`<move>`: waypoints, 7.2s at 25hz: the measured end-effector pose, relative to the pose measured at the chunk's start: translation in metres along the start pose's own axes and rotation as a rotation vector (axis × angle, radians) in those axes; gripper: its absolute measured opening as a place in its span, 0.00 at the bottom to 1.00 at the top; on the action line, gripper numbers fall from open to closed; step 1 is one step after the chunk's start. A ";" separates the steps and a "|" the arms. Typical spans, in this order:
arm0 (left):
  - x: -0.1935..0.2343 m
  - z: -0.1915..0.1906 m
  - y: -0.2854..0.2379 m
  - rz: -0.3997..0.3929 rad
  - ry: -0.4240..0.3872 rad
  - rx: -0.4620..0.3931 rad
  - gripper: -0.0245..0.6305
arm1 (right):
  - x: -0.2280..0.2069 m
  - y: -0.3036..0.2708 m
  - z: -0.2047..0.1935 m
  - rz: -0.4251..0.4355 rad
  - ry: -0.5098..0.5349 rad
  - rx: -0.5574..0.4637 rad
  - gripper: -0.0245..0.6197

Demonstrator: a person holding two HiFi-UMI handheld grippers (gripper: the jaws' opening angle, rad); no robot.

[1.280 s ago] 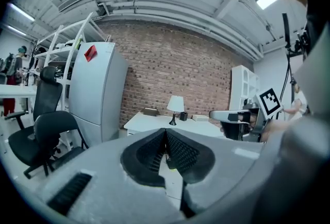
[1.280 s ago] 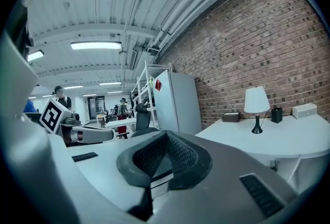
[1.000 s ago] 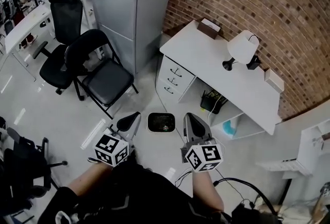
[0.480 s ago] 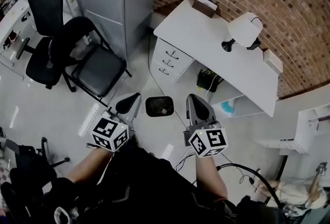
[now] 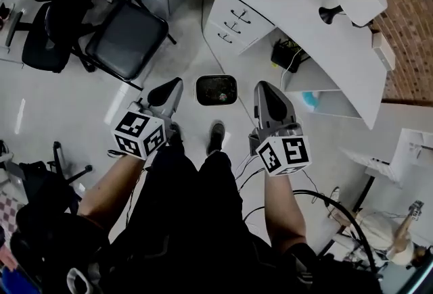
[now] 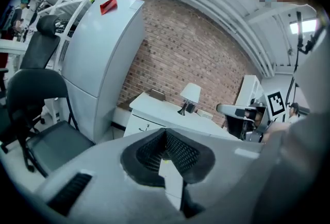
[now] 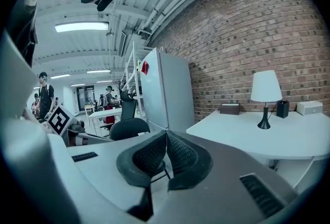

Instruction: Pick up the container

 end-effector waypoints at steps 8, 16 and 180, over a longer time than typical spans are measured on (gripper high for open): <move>0.023 -0.079 -0.039 0.092 0.126 0.090 0.06 | -0.032 -0.042 -0.072 0.084 0.002 0.067 0.05; 0.050 -0.166 -0.095 0.132 0.327 0.078 0.05 | -0.063 -0.074 -0.138 0.195 0.008 0.129 0.05; 0.059 -0.378 -0.248 0.005 0.363 0.466 0.05 | -0.147 -0.052 -0.309 0.198 -0.184 0.149 0.05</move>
Point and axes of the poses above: the fingertips, and each gripper's own axes: y backward along the fingers, x to its left, z out of its top, the point moved 3 cm from there along y, backward along the fingers, and after that the axes turned 4 degrees about z, right-handed, at the moved point
